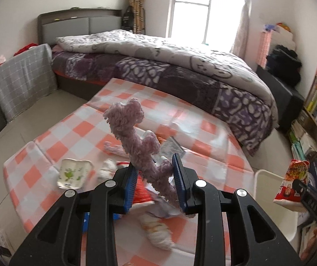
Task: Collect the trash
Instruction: 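Carry the snack wrapper over the white bin and open the right tool, then move the pink fuzzy stick over the bin and open the left tool, then grasp the red paper can with the left tool, then grasp the crumpled white plastic bag with the right tool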
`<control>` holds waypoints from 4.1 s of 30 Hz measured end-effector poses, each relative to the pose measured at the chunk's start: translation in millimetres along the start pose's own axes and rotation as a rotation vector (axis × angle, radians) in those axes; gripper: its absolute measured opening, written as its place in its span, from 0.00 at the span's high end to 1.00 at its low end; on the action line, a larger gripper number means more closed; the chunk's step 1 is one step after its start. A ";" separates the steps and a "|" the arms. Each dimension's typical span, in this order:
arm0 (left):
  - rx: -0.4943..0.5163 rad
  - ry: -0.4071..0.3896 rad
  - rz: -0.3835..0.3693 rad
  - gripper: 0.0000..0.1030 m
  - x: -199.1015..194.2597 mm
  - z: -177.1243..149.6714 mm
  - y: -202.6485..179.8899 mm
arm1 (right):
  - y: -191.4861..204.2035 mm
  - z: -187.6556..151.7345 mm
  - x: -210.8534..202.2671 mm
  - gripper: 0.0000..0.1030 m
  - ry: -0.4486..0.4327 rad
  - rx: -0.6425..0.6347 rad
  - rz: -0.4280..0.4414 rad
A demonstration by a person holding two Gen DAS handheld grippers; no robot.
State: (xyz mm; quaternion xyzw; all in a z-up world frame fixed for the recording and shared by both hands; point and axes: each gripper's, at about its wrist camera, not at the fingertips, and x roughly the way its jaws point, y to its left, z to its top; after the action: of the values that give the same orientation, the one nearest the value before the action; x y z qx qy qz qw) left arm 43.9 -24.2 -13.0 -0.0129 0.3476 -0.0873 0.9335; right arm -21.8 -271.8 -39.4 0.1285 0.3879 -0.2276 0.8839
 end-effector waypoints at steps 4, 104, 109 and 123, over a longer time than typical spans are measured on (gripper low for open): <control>0.025 0.021 -0.055 0.70 3.9 -5.3 -24.5 | -28.6 9.2 3.6 0.65 0.020 0.051 -0.059; -0.190 0.199 0.031 0.61 54.4 34.7 114.5 | 165.7 -37.5 96.5 0.07 0.401 0.152 0.215; -0.195 0.207 0.046 0.61 55.0 32.1 127.4 | 185.1 -45.9 107.8 0.14 0.417 0.107 0.224; -0.131 0.169 0.110 0.61 50.8 27.8 126.0 | 191.3 -32.4 80.8 0.54 0.277 0.004 0.272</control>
State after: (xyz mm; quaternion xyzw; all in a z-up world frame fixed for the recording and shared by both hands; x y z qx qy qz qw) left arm 119.1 90.1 -35.5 -0.0473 0.4304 -0.0138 0.9013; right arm 102.1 -118.0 -111.5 0.2115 0.4844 -0.0873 0.8444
